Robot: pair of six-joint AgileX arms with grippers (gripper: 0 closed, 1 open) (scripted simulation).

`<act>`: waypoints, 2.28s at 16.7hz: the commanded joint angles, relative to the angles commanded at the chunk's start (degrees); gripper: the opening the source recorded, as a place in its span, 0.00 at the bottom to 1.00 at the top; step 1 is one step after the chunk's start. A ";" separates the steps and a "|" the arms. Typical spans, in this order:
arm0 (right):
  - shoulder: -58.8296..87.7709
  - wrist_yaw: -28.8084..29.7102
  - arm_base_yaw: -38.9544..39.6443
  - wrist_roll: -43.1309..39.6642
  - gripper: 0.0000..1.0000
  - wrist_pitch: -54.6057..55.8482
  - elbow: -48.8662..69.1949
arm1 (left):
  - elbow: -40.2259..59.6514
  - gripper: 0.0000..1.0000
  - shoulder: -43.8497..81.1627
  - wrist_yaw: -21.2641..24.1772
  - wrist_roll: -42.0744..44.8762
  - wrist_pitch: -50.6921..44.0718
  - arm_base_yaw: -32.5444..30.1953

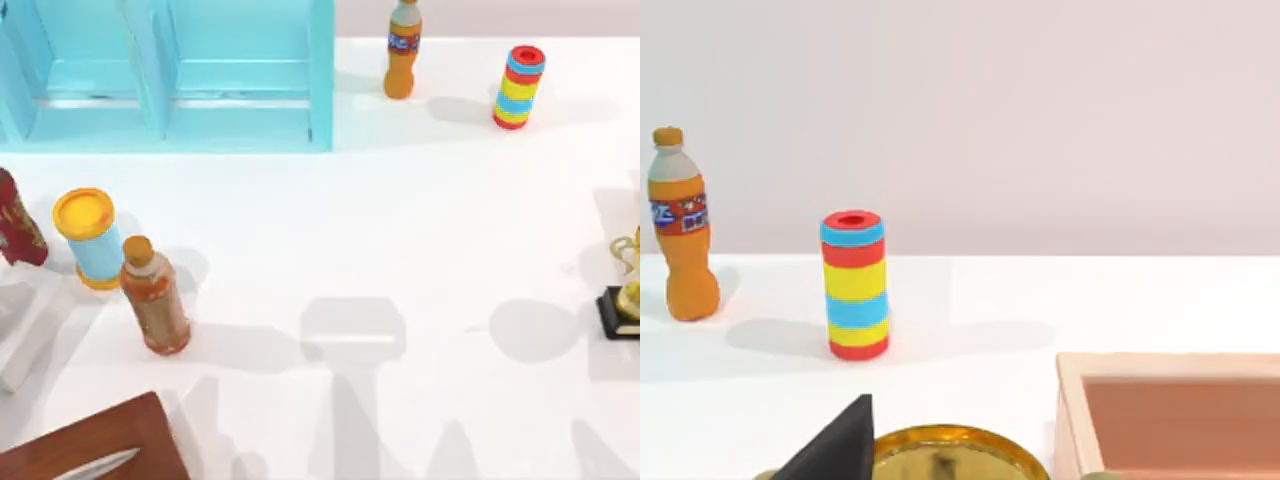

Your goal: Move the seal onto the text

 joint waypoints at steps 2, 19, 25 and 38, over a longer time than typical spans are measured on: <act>0.00 0.00 0.00 0.00 1.00 0.00 0.00 | 5.37 1.00 12.45 3.33 0.46 6.29 3.01; 0.00 0.00 0.00 0.00 1.00 0.00 0.00 | 38.12 1.00 93.13 24.10 3.39 45.71 21.74; 0.00 0.00 0.00 0.00 1.00 0.00 0.00 | 38.03 1.00 93.27 24.03 3.38 45.60 21.49; 0.00 0.00 0.00 0.00 1.00 0.00 0.00 | 62.16 1.00 105.94 17.76 2.32 35.03 15.09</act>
